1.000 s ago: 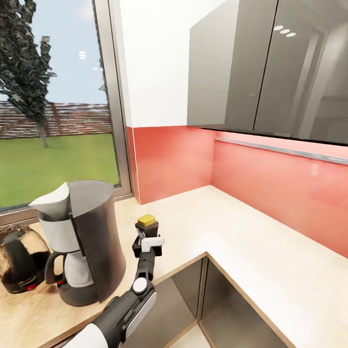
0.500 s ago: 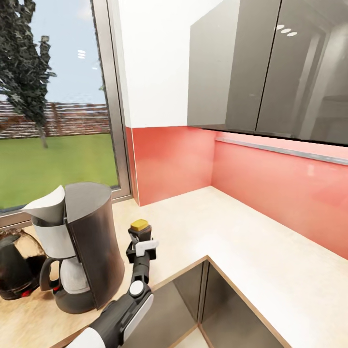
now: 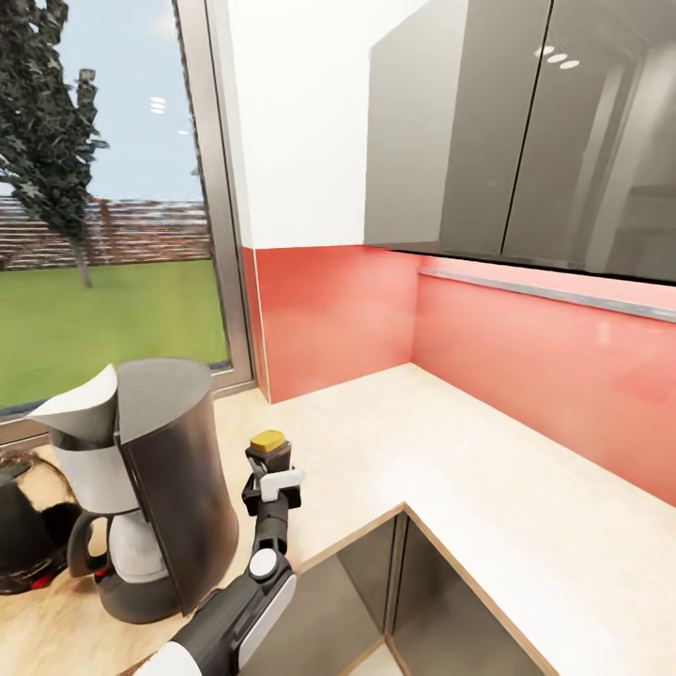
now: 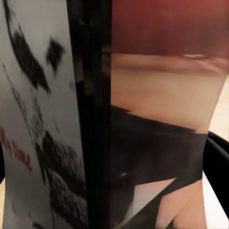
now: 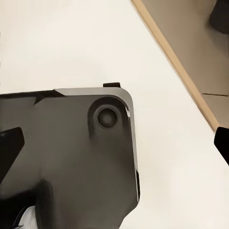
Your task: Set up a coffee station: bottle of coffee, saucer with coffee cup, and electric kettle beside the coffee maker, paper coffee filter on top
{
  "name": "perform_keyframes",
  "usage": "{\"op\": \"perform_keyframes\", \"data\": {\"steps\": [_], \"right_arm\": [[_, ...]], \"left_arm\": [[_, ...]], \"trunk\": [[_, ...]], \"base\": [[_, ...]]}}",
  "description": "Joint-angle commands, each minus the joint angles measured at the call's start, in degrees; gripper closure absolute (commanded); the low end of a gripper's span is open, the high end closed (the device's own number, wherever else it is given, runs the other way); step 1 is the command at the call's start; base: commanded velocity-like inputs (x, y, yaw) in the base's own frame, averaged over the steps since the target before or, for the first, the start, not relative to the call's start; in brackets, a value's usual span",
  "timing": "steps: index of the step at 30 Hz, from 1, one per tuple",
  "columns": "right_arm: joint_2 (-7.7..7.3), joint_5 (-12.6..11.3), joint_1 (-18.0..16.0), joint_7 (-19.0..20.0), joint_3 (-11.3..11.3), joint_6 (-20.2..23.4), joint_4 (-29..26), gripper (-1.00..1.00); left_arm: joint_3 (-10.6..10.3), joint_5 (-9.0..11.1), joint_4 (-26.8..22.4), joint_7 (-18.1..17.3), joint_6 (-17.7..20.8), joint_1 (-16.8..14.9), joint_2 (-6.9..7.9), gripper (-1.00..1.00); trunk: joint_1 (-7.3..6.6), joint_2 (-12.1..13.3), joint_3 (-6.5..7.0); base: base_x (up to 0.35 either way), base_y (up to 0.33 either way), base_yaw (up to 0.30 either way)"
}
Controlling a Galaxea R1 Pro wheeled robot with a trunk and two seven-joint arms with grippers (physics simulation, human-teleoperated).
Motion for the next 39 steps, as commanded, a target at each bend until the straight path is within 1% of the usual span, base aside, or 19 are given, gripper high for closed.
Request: {"op": "perform_keyframes", "data": {"steps": [1, 5, 7, 9, 19, 24, 32, 36, 39], "right_arm": [[0.02, 0.0, 0.0, 0.1, -0.4, -0.2, 0.1, -1.00], [0.02, 0.0, 0.0, 0.1, -0.4, -0.2, 0.1, -1.00], [0.02, 0.1, 0.0, 0.0, -0.5, -0.2, 0.0, -1.00], [0.02, 0.1, 0.0, 0.0, -0.5, -0.3, 0.0, -1.00], [0.02, 0.1, 0.0, 0.1, -0.4, -0.3, 0.0, -1.00], [0.02, 0.1, 0.0, 0.1, -0.4, -0.3, 0.0, -1.00], [0.02, 0.1, 0.0, 0.1, -0.4, -0.3, 0.0, -1.00], [0.02, 0.1, 0.0, 0.1, -0.4, -0.3, 0.0, -1.00], [0.02, 0.1, 0.0, 0.1, -0.4, -0.3, 0.0, -1.00]], "left_arm": [[-0.3, 0.6, 0.0, 0.3, -0.4, -0.1, 0.06, 1.00], [0.0, 0.6, 0.1, 0.3, -0.4, 0.0, 0.13, 1.00], [1.1, 0.6, 0.0, 0.3, -0.4, 0.1, 0.13, 1.00], [1.4, 0.6, 0.1, 0.3, -0.4, 0.1, 0.13, 1.00], [1.5, 0.7, 0.2, 0.3, -0.5, 0.2, 0.13, 1.00], [1.5, 0.7, 1.9, 0.3, -0.5, 0.1, 0.06, 1.00], [1.6, 0.6, 2.4, 0.3, -0.5, 0.5, 0.25, 1.00], [1.7, 0.6, 2.8, 0.3, -2.2, 0.5, 0.30, 1.00], [1.6, 0.6, 3.4, 0.3, -2.7, 0.5, 0.30, 1.00]], "trunk": [[0.04, 0.0, -0.02], [0.04, 0.0, -0.02], [0.04, 0.0, -0.02], [0.04, 0.0, -0.02], [0.04, 0.0, -0.02], [0.04, 0.0, -0.02], [0.04, 0.0, -0.02], [0.04, 0.0, -0.02], [0.04, 0.0, -0.02]], "base": [[0.141, 0.000, 0.000], [0.034, 0.000, 0.000], [0.002, 0.000, 0.000], [0.000, 0.000, 0.000], [0.000, 0.000, 0.000], [0.000, 0.000, 0.000], [0.000, 0.000, 0.000], [0.000, 0.000, 0.000], [0.000, 0.000, 0.000]]}}
